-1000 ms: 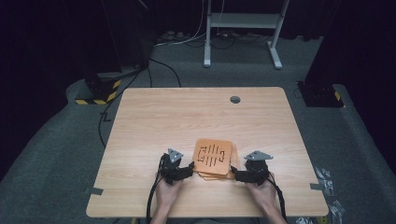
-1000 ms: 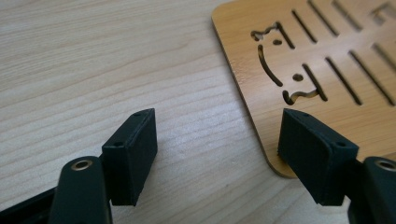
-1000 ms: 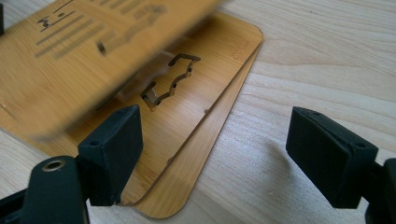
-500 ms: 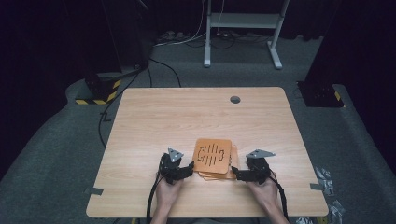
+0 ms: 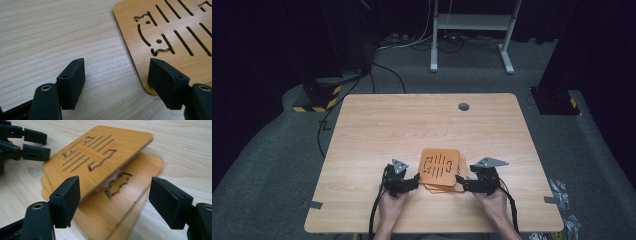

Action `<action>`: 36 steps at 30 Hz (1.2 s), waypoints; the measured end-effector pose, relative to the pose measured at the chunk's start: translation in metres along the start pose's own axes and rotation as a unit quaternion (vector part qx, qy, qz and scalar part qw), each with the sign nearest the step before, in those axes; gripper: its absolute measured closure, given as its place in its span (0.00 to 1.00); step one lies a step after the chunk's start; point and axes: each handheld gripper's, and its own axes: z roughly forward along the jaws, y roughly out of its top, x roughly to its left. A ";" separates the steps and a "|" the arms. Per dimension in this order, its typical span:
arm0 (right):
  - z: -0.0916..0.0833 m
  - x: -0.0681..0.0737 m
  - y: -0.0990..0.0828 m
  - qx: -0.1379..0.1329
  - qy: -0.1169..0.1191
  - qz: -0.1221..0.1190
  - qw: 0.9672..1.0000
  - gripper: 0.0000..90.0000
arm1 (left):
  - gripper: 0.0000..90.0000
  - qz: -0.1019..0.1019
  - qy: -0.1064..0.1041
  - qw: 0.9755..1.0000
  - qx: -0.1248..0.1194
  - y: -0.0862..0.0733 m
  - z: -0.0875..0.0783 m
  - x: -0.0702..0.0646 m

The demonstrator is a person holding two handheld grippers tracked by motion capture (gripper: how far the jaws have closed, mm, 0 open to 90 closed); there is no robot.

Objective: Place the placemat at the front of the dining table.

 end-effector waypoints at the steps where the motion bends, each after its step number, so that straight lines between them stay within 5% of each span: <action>1: 0.002 0.002 0.001 -0.001 0.002 0.004 1.000 0.28 | 0.33 0.000 0.000 1.000 0.000 0.000 0.000 0.000; 19: 0.026 0.015 0.003 0.028 0.036 0.007 0.999 0.29 | 0.34 -0.001 -0.005 1.000 -0.001 0.000 0.000 0.000; 36: 0.024 0.023 0.002 0.012 0.046 -0.008 0.999 0.29 | 0.33 0.001 -0.005 1.000 -0.001 0.000 0.000 -0.001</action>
